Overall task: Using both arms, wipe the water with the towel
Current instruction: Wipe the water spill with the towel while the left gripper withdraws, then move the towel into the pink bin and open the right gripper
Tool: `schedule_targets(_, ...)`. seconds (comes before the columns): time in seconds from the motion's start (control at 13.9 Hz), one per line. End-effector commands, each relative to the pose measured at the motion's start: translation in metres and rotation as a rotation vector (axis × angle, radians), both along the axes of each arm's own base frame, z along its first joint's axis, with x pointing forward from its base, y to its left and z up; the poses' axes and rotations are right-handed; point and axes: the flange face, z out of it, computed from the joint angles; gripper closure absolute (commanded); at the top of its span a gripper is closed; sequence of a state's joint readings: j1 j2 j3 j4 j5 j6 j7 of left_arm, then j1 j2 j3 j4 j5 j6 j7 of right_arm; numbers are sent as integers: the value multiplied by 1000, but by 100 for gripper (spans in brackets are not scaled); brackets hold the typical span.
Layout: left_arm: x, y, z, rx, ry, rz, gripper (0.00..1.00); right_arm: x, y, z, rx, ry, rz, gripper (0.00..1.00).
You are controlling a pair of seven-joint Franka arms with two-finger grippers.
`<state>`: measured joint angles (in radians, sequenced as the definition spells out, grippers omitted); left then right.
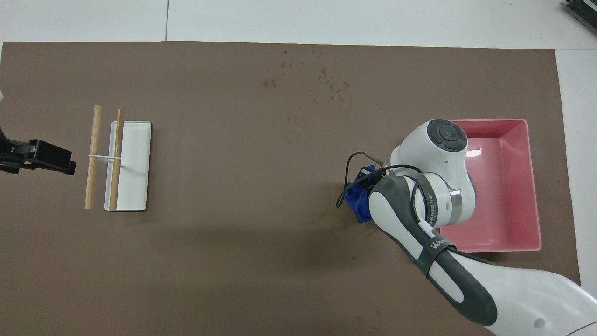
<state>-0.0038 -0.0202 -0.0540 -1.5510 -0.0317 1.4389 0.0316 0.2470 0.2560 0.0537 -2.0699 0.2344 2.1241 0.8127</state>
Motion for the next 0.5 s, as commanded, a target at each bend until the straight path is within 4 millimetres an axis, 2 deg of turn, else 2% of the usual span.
schedule_targets(0.0, -10, -2, 2, 13, 2, -14, 0, -42, -16, 3, -12, 30, 15, 100)
schedule_targets(0.14, -11, -2, 3, 13, 1, -14, 0, -47, -15, 19, -11, 58, 22, 100)
schedule_targets(0.36, -10, 0, 3, 13, 1, -10, 0, -43, -10, 64, 0, 70, 40, 100)
schedule_targets(0.43, -10, 0, 3, 13, 1, -10, 0, -38, -9, 85, 7, 61, 48, 100)
